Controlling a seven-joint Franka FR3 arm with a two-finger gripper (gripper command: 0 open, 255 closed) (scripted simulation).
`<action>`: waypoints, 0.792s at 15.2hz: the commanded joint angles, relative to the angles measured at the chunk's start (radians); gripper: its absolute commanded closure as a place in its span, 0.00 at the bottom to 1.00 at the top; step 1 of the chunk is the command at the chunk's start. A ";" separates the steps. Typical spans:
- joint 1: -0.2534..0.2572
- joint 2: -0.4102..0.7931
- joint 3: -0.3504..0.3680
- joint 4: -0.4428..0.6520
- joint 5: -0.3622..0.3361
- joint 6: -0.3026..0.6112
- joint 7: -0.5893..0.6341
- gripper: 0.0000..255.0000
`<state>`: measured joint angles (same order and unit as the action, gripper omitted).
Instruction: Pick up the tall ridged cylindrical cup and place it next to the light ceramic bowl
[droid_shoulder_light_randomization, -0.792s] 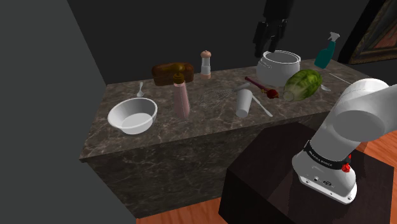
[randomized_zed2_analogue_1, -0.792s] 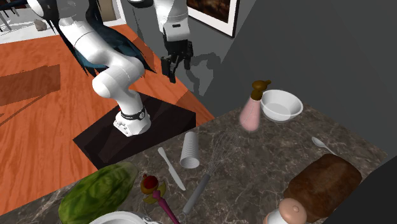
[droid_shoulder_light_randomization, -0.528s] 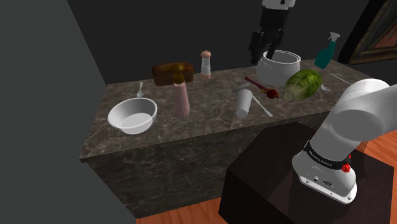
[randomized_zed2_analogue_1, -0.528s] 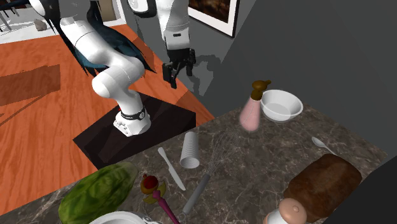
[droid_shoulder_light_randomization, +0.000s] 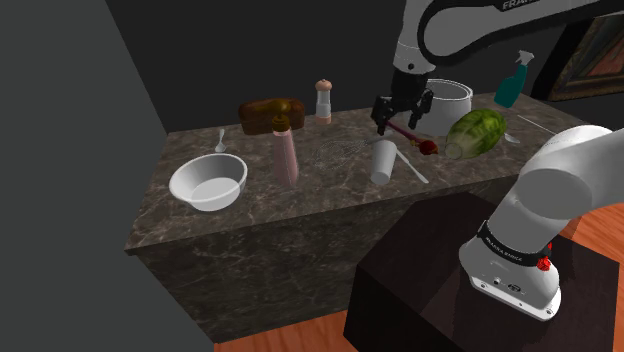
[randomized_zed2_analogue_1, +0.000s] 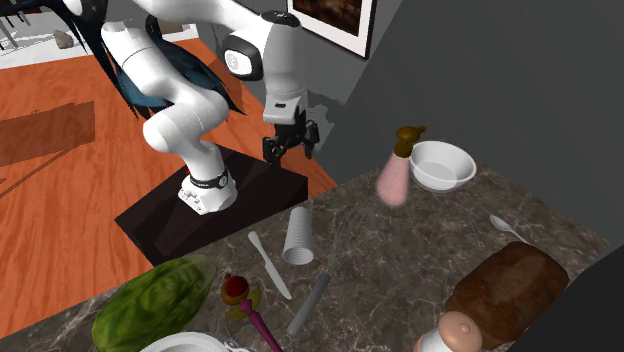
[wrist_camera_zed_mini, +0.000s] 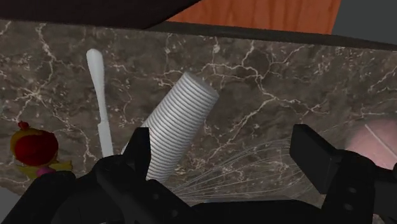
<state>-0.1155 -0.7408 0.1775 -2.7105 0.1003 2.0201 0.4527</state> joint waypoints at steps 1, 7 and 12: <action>-0.027 0.042 0.043 -0.042 0.004 0.096 0.092 0.00; -0.141 0.218 0.176 -0.127 -0.024 0.373 0.372 0.00; -0.254 0.367 0.273 -0.148 -0.098 0.545 0.568 0.00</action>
<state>-0.3561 -0.3923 0.4380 -2.8547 0.0118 2.5404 0.9939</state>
